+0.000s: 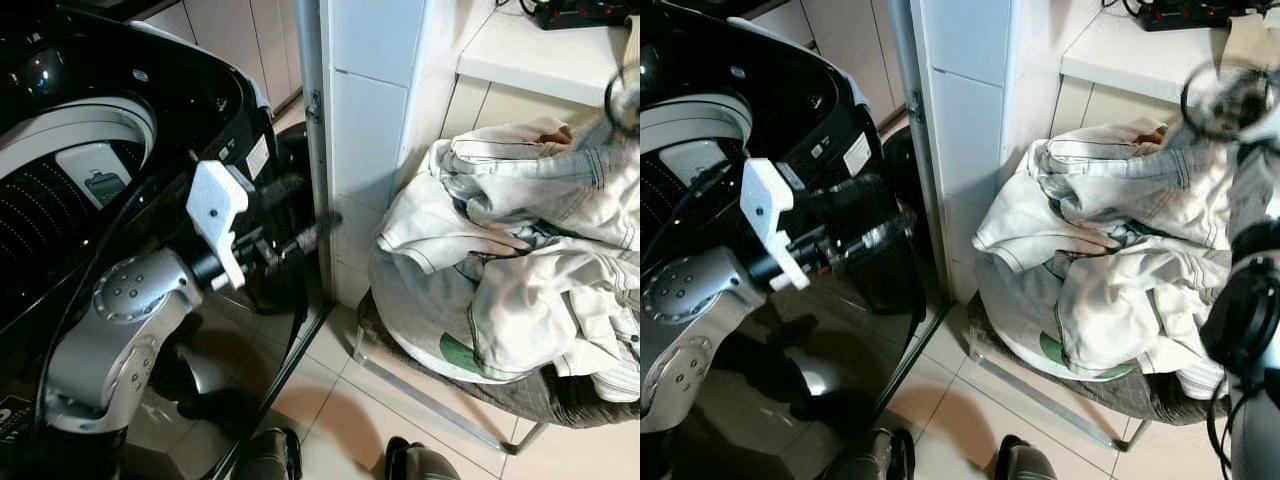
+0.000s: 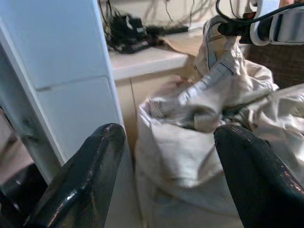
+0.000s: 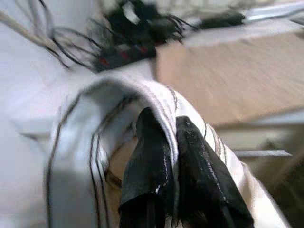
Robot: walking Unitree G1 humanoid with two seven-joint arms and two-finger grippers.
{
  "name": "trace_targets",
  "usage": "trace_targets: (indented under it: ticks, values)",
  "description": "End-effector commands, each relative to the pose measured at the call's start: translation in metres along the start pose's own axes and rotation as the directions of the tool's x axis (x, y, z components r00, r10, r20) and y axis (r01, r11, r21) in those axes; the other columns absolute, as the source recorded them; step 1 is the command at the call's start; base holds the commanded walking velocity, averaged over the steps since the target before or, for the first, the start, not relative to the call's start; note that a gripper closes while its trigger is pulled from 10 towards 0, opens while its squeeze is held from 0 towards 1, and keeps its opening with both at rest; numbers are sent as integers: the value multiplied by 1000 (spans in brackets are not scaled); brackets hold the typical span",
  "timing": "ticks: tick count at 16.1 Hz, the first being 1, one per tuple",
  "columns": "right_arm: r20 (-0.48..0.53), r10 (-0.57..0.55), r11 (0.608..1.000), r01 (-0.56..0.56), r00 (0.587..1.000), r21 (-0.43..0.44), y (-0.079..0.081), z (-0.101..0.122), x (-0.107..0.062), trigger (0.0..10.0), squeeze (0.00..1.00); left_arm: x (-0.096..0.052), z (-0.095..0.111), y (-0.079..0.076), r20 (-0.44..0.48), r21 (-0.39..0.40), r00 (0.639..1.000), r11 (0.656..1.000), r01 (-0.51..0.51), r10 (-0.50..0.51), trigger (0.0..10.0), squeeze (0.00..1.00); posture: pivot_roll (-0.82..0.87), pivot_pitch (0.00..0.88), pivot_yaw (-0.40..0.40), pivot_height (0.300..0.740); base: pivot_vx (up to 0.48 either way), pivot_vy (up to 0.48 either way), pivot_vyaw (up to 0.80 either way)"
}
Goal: Clothes washing
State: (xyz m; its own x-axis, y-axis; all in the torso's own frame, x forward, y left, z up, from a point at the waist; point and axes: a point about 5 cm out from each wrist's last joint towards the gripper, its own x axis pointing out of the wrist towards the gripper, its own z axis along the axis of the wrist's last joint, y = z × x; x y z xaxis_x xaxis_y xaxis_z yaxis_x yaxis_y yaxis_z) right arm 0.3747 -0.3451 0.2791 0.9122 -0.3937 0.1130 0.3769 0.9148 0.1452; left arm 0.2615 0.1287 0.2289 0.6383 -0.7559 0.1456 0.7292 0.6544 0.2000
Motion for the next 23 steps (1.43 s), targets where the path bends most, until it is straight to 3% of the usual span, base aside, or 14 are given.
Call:
trace_targets:
  ticks: [1,3,5,8,9,11,13,14,15,17,18,19,21,23]
  values:
    - [139,66,995,-76,988,71,13,41,4,0,0,0,2,5,11,21,999,999,-36,36,10000,0,83,79,75,740,0,0,0]
    - [218,181,973,-207,959,102,36,71,5,0,0,4,5,7,39,35,998,998,-58,56,10000,0,70,67,68,740,0,0,0]
    - [343,284,920,-356,895,165,59,111,1,0,0,9,11,12,88,30,991,994,-105,102,10000,0,55,55,62,740,0,0,0]
    - [510,370,778,-559,777,286,81,164,-11,0,0,11,17,16,140,26,979,988,-154,149,10000,0,35,40,53,740,0,0,0]
    - [601,428,641,-695,676,326,95,196,-24,0,0,12,20,19,165,23,970,983,-183,177,10000,0,27,35,47,740,0,0,0]
    - [638,483,535,-779,600,327,105,216,-36,0,0,12,22,20,187,20,963,979,-201,194,10000,0,20,27,39,740,0,0,0]
    - [644,557,469,-839,524,277,118,227,-47,0,0,13,27,21,211,18,956,977,-211,203,10000,0,12,19,35,740,0,0,0]
    - [628,629,407,-883,458,236,129,229,-57,0,0,14,33,22,241,17,949,977,-215,204,10000,0,2,10,30,740,0,0,0]
    - [544,731,401,-904,412,147,142,216,-62,0,0,17,40,22,277,9,939,976,-217,206,10000,0,-3,5,28,740,0,0,0]
    - [405,819,413,-908,405,73,153,180,-61,0,0,22,47,21,317,-21,928,979,-201,197,10000,0,-11,0,27,740,0,0,0]
    - [356,850,387,-919,389,79,155,164,-62,0,0,24,48,20,324,-35,927,982,-187,188,10000,247,-16,1,24,740,0,0,0]
    - [286,909,286,-953,304,105,160,139,-75,0,0,28,48,17,332,-68,925,983,-173,185,10000,1000,-20,3,20,740,0,0,0]
    - [254,940,208,-972,229,107,162,125,-87,0,0,31,48,15,338,-82,922,982,-170,188,10000,1000,-23,5,18,740,0,0,0]
    - [229,967,88,-992,107,92,163,109,-107,0,0,35,46,13,343,-93,920,982,-166,188,10000,1000,-29,6,15,740,0,0,0]
